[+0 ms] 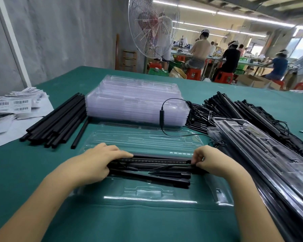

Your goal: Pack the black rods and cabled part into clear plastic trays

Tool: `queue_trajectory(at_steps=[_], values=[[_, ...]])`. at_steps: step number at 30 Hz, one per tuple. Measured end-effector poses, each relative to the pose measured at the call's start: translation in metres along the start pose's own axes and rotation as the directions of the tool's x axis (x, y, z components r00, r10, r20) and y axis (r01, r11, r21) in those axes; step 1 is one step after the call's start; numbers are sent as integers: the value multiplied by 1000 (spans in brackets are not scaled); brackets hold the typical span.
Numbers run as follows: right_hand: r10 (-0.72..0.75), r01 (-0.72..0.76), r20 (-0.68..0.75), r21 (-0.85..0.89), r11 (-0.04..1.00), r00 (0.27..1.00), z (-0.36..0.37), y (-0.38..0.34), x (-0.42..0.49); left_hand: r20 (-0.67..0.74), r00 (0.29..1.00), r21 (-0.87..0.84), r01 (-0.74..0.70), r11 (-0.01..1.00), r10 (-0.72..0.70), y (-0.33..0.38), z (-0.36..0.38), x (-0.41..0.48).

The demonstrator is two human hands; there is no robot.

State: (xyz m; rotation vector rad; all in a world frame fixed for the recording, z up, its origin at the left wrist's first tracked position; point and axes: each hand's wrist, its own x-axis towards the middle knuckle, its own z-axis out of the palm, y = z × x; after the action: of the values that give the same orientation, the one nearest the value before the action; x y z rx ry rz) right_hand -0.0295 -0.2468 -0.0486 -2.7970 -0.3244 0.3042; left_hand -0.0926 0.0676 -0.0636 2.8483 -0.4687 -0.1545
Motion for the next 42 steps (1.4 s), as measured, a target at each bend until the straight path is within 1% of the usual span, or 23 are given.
queue_trajectory(at_steps=[2, 5, 7, 8, 10, 12, 15, 17, 20, 22, 24, 28, 33, 38, 42], values=[[-2, 2, -33, 10, 1000, 999, -3, 1, -2, -15, 1000, 40, 15, 999, -14, 2, 3, 3], [-46, 52, -156, 36, 998, 987, -10, 0, -7, -21, 999, 8, 30, 1000, -30, 3, 4, 5], [-66, 75, -185, 43, 996, 980, -14, 2, -12, -22, 999, -9, 34, 999, -34, 3, 5, 6], [-62, 72, -162, 58, 996, 985, -15, 4, -14, -33, 999, -13, 29, 999, -29, 3, 5, 6], [-47, 53, -66, 93, 994, 997, -17, 7, -18, -63, 998, 6, 17, 1000, -16, 4, 7, 7], [-49, 48, 14, 90, 995, 999, -17, 7, -18, -67, 997, 37, 36, 999, -33, 6, 10, 8], [-56, 49, 64, 113, 992, 996, -18, 4, -17, -68, 996, 56, 62, 997, -58, 5, 11, 11], [-70, 64, 37, 149, 987, 997, -18, 3, -17, -59, 996, 50, 74, 996, -71, 4, 10, 12], [-84, 105, -111, 199, 974, 990, -18, 4, -15, -40, 996, 66, 80, 995, -78, 3, 11, 12], [-71, 107, -165, 220, 970, 984, -16, 4, -13, -39, 996, 84, 78, 993, -75, 3, 12, 11], [-54, 85, -152, 206, 975, 987, -11, 3, -10, -34, 997, 78, 78, 994, -76, 3, 12, 11], [-55, 62, -53, 143, 988, 997, -1, -1, -4, -36, 997, 75, 70, 995, -68, 3, 11, 12], [-60, 69, -62, 161, 985, 996, 4, 1, 1, -46, 998, 114, 58, 992, -53, 3, 12, 10], [-83, 84, -14, 269, 960, 996, 6, 1, 1, -54, 997, 112, 60, 992, -54, 0, 12, 11], [-78, 85, -38, 205, 975, 996, 10, 0, 6, -43, 998, 153, 57, 987, -51, 1, 14, 12]])
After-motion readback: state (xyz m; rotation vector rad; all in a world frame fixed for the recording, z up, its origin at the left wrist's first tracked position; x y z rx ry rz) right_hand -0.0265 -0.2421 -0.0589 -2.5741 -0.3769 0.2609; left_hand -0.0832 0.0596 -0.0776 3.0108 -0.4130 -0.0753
